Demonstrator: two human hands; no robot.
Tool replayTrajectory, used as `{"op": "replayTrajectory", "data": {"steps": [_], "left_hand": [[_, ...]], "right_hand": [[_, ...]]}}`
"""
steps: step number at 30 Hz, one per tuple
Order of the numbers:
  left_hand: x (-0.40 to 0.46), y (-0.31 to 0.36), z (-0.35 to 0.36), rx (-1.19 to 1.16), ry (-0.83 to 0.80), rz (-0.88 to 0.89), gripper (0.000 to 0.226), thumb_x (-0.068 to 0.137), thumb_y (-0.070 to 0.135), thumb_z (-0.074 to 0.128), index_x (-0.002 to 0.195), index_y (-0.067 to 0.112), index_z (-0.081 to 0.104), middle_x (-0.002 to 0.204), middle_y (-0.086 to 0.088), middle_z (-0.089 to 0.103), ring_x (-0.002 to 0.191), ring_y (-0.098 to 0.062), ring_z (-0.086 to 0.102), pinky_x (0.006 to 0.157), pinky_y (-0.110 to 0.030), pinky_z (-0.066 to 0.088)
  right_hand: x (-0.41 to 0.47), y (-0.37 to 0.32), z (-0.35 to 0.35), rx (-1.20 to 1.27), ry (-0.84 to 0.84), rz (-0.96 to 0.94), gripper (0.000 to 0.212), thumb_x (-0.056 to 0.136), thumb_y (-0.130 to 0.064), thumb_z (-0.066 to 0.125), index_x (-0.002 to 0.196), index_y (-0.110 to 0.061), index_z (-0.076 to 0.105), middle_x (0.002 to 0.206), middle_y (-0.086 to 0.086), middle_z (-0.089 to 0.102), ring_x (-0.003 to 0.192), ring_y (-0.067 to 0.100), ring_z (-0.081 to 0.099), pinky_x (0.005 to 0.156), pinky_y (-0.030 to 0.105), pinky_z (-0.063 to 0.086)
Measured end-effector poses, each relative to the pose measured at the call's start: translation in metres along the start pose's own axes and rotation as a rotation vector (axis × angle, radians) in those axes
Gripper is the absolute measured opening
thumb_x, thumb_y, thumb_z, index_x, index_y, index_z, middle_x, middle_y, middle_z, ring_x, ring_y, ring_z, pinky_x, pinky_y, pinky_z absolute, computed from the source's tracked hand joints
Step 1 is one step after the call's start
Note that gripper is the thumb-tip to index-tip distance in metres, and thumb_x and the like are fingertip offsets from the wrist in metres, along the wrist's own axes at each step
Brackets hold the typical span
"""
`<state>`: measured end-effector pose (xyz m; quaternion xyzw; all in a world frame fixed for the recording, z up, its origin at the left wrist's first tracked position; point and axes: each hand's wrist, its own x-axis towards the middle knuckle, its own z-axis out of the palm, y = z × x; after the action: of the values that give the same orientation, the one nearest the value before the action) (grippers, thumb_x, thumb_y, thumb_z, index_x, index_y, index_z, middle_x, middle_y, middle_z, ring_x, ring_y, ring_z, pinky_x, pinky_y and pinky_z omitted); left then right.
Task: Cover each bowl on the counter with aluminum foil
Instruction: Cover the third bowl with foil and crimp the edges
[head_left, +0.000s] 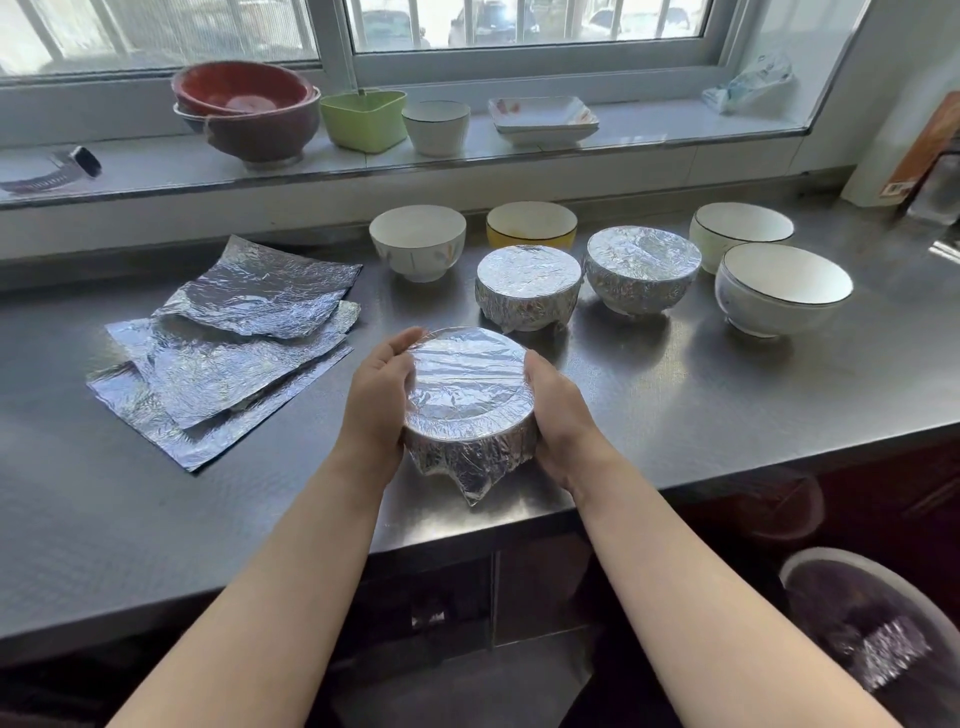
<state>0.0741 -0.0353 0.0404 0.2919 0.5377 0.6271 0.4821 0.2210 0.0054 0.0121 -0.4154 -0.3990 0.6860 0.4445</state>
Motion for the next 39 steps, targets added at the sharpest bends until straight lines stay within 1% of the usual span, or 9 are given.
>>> {"op": "replayTrajectory", "data": {"steps": [5, 9, 13, 18, 24, 27, 31, 37, 39], "left_hand": [[0.001, -0.001, 0.001, -0.068, 0.013, -0.033, 0.033, 0.096, 0.007, 0.036, 0.113, 0.008, 0.065, 0.079, -0.007, 0.063, 0.083, -0.026, 0.063, 0.076, -0.039, 0.055], [0.002, -0.003, -0.002, -0.072, -0.004, -0.11, 0.033, 0.092, 0.014, 0.043, 0.112, -0.005, 0.063, 0.106, -0.023, 0.069, 0.099, -0.038, 0.067, 0.08, -0.046, 0.058], [0.001, -0.002, -0.001, -0.063, -0.022, -0.107, 0.033, 0.096, 0.014, 0.041, 0.112, -0.002, 0.066, 0.102, -0.021, 0.072, 0.092, -0.034, 0.071, 0.074, -0.04, 0.06], [0.001, -0.002, -0.001, -0.057, -0.014, -0.105, 0.035, 0.096, 0.014, 0.041, 0.116, -0.003, 0.065, 0.107, -0.022, 0.071, 0.098, -0.036, 0.069, 0.086, -0.048, 0.057], [-0.001, 0.001, -0.001, -0.044, -0.029, -0.104, 0.029, 0.098, 0.012, 0.041, 0.103, 0.0, 0.067, 0.096, -0.018, 0.074, 0.089, -0.032, 0.072, 0.074, -0.04, 0.061], [0.0, 0.002, -0.003, -0.035, -0.037, -0.105, 0.032, 0.098, 0.015, 0.043, 0.112, -0.003, 0.065, 0.104, -0.021, 0.072, 0.097, -0.035, 0.07, 0.088, -0.049, 0.056], [0.001, 0.001, -0.004, -0.021, -0.072, -0.103, 0.037, 0.098, 0.018, 0.04, 0.119, -0.002, 0.063, 0.111, -0.023, 0.07, 0.103, -0.036, 0.068, 0.096, -0.055, 0.051], [0.002, 0.0, -0.004, -0.041, -0.087, -0.074, 0.038, 0.096, 0.014, 0.038, 0.121, -0.002, 0.063, 0.115, -0.026, 0.067, 0.109, -0.041, 0.064, 0.1, -0.059, 0.046], [0.001, 0.0, -0.003, -0.066, -0.09, -0.072, 0.039, 0.096, 0.015, 0.038, 0.121, -0.002, 0.063, 0.117, -0.027, 0.066, 0.11, -0.041, 0.063, 0.101, -0.061, 0.045]], "right_hand": [[-0.001, -0.001, 0.0, -0.023, 0.042, 0.017, 0.04, 0.097, -0.03, 0.039, 0.119, -0.008, 0.066, 0.112, 0.013, 0.072, 0.108, 0.029, 0.067, 0.1, 0.051, 0.05], [-0.003, -0.002, 0.001, -0.053, 0.052, 0.014, 0.044, 0.095, -0.033, 0.039, 0.118, -0.008, 0.066, 0.114, 0.014, 0.071, 0.11, 0.029, 0.066, 0.101, 0.052, 0.048], [-0.003, -0.005, 0.001, -0.074, 0.027, 0.033, 0.043, 0.098, -0.031, 0.036, 0.117, -0.008, 0.066, 0.111, 0.014, 0.072, 0.108, 0.029, 0.067, 0.1, 0.05, 0.049], [-0.008, -0.012, -0.001, -0.122, -0.023, 0.043, 0.044, 0.1, -0.032, 0.034, 0.119, -0.007, 0.065, 0.115, 0.015, 0.071, 0.111, 0.03, 0.065, 0.101, 0.048, 0.049], [0.007, -0.009, -0.017, -0.38, -0.049, -0.1, 0.061, 0.082, -0.047, 0.044, 0.108, 0.007, 0.048, 0.122, 0.032, 0.053, 0.117, 0.046, 0.054, 0.103, 0.065, 0.037], [-0.009, -0.033, -0.013, -0.452, 0.061, -0.206, 0.035, 0.09, -0.04, 0.05, 0.1, -0.009, 0.063, 0.097, 0.005, 0.068, 0.098, 0.021, 0.059, 0.1, 0.044, 0.043], [0.0, -0.05, -0.008, -0.371, 0.026, -0.317, 0.035, 0.1, -0.014, 0.043, 0.133, -0.009, 0.055, 0.126, -0.003, 0.062, 0.114, 0.003, 0.056, 0.105, 0.024, 0.042], [0.023, -0.044, 0.004, -0.487, -0.17, -0.188, 0.034, 0.104, -0.013, 0.04, 0.13, -0.01, 0.06, 0.124, 0.001, 0.067, 0.11, 0.008, 0.063, 0.081, 0.015, 0.05], [0.026, -0.043, 0.003, -0.421, -0.157, -0.166, 0.033, 0.103, -0.011, 0.04, 0.126, -0.011, 0.063, 0.121, 0.001, 0.069, 0.113, 0.012, 0.064, 0.089, 0.02, 0.05]]}}
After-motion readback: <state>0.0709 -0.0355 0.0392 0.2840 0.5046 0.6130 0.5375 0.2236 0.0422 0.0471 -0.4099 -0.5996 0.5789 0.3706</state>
